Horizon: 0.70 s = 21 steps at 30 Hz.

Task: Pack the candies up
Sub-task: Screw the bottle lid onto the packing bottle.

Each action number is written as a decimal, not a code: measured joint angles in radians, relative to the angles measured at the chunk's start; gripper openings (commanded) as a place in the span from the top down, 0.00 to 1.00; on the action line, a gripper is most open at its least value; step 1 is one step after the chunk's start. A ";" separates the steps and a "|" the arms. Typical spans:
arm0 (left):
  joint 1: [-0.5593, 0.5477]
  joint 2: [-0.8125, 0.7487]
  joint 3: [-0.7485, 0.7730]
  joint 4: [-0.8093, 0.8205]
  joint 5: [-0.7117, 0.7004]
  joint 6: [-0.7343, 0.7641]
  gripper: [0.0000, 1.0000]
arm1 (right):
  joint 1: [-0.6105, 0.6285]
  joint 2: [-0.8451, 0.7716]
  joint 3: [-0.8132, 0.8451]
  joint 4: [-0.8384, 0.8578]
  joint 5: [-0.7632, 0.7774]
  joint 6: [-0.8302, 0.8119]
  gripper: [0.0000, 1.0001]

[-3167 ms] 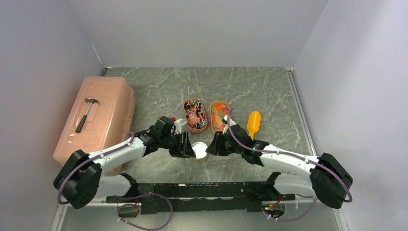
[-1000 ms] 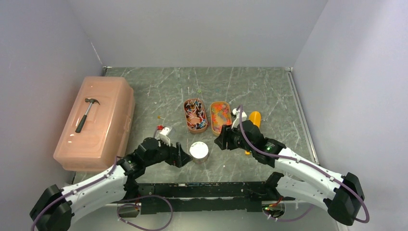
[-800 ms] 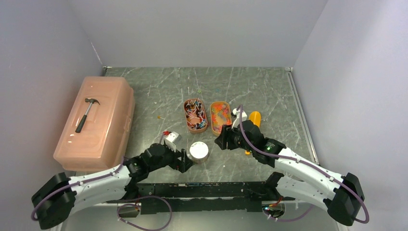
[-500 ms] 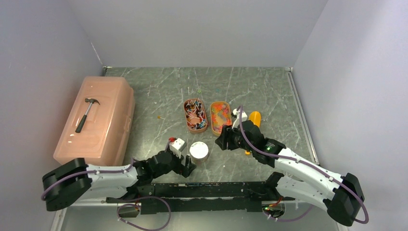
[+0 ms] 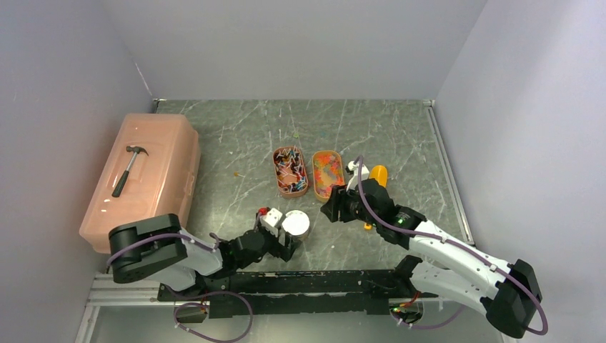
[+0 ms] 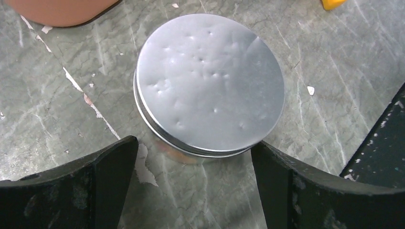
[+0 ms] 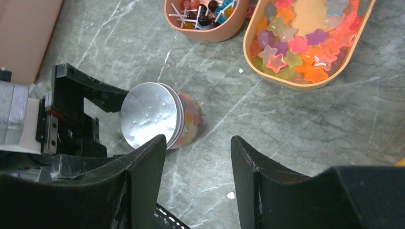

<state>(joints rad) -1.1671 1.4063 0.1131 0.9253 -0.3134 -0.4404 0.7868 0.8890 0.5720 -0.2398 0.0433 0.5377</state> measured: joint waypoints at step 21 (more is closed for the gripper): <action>-0.175 0.543 0.056 0.631 -0.311 0.109 0.06 | -0.008 -0.002 -0.004 -0.001 -0.004 -0.007 0.44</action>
<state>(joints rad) -1.3418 1.9495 0.1692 1.5566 -0.6247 -0.3313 0.7792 0.8871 0.5682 -0.2409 0.0395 0.5308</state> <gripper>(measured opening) 0.937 0.562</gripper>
